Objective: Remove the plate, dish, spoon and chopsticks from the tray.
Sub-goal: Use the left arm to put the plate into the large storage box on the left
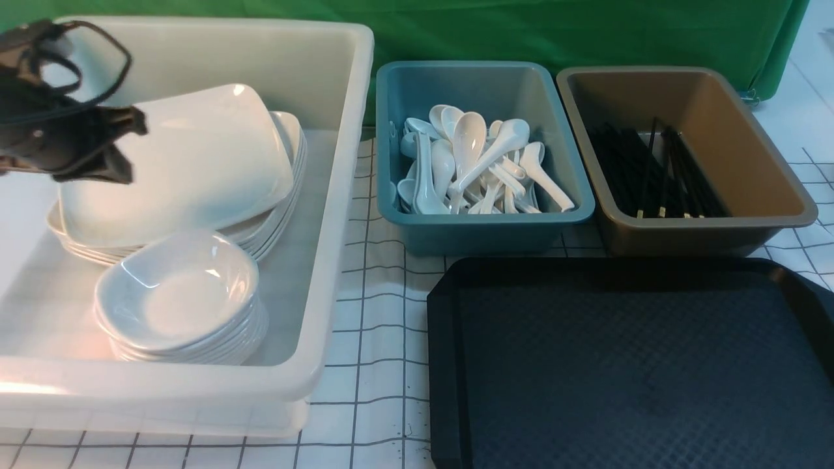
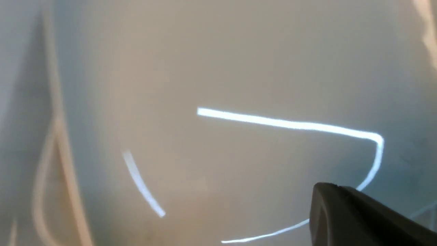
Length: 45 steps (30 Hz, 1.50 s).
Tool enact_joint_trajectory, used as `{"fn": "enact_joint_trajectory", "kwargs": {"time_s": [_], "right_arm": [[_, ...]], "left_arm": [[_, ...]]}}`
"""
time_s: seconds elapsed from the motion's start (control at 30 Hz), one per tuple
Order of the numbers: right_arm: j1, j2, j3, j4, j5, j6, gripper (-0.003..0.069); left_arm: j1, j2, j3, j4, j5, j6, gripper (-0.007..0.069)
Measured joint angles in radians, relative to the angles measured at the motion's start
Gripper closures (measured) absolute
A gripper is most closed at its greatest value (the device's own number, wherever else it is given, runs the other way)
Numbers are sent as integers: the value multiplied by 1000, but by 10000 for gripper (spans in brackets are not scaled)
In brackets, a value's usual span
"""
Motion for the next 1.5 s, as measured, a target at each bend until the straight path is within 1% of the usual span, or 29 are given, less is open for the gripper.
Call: {"fn": "enact_joint_trajectory", "kwargs": {"time_s": [0.07, 0.13, 0.17, 0.2, 0.33, 0.4, 0.5, 0.57, 0.67, 0.73, 0.83, 0.93, 0.97, 1.03, 1.17, 1.37, 1.5], "right_arm": [[0, 0, 0, 0, 0, 0, 419], [0, 0, 0, 0, 0, 0, 419], [0, 0, 0, 0, 0, 0, 419], [0, 0, 0, 0, 0, 0, 419], [0, 0, 0, 0, 0, -1, 419], [0, 0, 0, 0, 0, -1, 419], [0, 0, 0, 0, 0, -1, 419], [0, 0, 0, 0, 0, -1, 419], [0, 0, 0, 0, 0, -1, 419], [0, 0, 0, 0, 0, -1, 419], [0, 0, 0, 0, 0, -1, 419], [0, 0, 0, 0, 0, -1, 419], [0, 0, 0, 0, 0, -1, 419], [0, 0, 0, 0, 0, -1, 419], [0, 0, 0, 0, 0, -1, 419], [0, 0, 0, 0, 0, -1, 419], [0, 0, 0, 0, 0, -1, 419]], "left_arm": [[-31, 4, 0, -8, 2, 8, 627], [-114, 21, 0, -14, 3, 26, 627], [-120, 23, 0, -14, 0, 27, 627], [-157, 33, 0, -8, -10, 28, 627], [-259, 63, 0, 48, -98, 31, 627], [-302, 83, 0, 110, -176, 20, 627], [-323, 101, 0, 174, -239, -16, 627], [-329, 124, 0, 245, -290, -76, 627], [-328, 147, 0, 293, -307, -120, 627], [-326, 153, -1, 298, -308, -130, 627], [-323, 155, -9, 302, -269, -137, 627], [-322, 140, -14, 289, -186, -129, 627], [-322, 138, -14, 289, -186, -129, 627], [-322, 123, -20, 288, -104, -103, 627], [-322, 112, -26, 290, -31, -50, 627], [-322, 95, -29, 352, 43, -33, 627], [-322, 71, -35, 392, 101, -57, 627]]}}
